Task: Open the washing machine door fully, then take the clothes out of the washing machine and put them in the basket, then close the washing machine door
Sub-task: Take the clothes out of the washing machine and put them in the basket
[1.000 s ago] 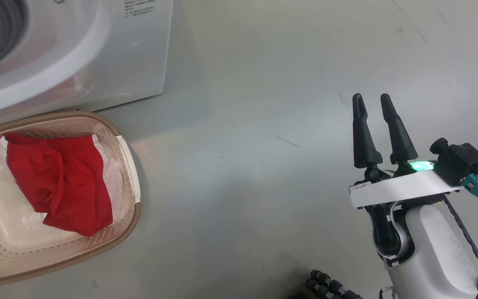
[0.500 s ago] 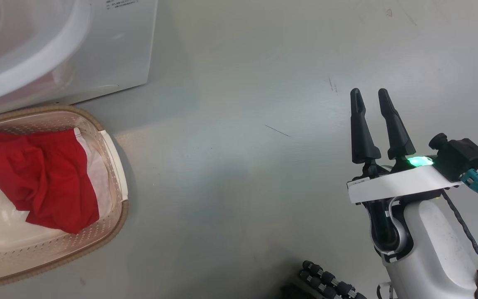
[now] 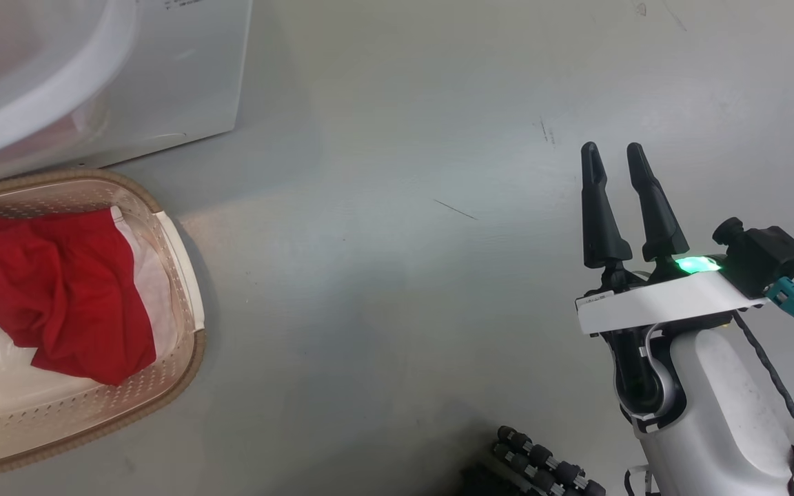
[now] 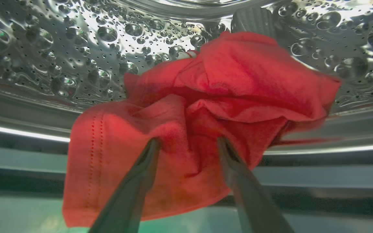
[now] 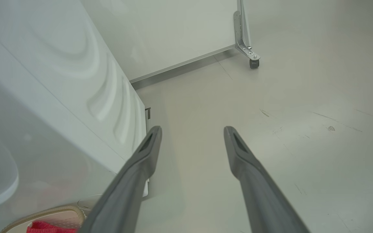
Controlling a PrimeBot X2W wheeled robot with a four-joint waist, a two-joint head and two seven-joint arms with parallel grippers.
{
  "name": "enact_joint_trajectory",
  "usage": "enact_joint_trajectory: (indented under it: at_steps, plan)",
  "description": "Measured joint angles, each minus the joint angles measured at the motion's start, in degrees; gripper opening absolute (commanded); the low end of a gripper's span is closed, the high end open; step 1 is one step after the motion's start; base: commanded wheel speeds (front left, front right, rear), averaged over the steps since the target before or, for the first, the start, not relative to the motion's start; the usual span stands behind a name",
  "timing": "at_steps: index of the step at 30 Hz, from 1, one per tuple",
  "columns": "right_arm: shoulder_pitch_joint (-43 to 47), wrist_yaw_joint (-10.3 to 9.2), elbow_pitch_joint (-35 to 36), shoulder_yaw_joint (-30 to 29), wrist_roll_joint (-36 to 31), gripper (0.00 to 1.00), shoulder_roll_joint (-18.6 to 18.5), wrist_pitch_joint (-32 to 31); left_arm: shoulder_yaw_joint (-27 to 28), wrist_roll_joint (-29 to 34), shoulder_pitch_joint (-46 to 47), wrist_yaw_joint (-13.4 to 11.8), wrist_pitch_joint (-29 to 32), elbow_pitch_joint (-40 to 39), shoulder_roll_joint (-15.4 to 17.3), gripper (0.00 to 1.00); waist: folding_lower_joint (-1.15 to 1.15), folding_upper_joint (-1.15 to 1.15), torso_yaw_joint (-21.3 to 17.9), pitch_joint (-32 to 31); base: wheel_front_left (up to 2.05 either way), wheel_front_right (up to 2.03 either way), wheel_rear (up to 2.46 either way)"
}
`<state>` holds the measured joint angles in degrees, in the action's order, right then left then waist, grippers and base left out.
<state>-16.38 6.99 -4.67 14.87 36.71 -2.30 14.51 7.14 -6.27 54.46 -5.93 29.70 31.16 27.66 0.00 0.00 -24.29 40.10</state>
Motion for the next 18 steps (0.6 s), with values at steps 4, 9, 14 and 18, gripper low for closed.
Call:
enact_joint_trajectory:
  at_steps: [4, 9, 14, 18]
  plan:
    - [-0.4, 0.0, 0.0, -0.1, 0.0, 1.0, 0.0, 0.0, 0.0, 0.0, 0.8, 0.0, 0.0, 0.9, -0.7, 0.0, 0.0, 0.0, 0.2, 0.0, 0.0, 0.0, 0.0]
    - [-1.1, 0.0, -0.1, -0.1, 0.0, 1.0, 0.0, 0.0, 0.0, -0.5, 1.8, 0.0, -1.3, 2.9, -0.7, 0.0, 0.0, 0.0, 0.6, 0.0, 0.0, 0.0, 0.0]
    - [-1.1, 0.0, -0.4, -0.4, 0.0, 1.0, 0.0, 0.0, -0.1, -1.2, 1.9, 0.9, -4.1, 5.5, -0.7, 0.0, 0.0, 0.0, 1.1, -0.8, 0.0, 0.0, 0.0]
    - [-1.2, 0.0, -0.7, -0.7, -0.1, 1.0, 0.0, 0.0, -0.2, -1.7, 1.9, 2.0, -6.4, 7.6, -0.9, 0.0, 0.0, 0.0, 1.5, -1.8, 0.0, 0.0, 0.0]
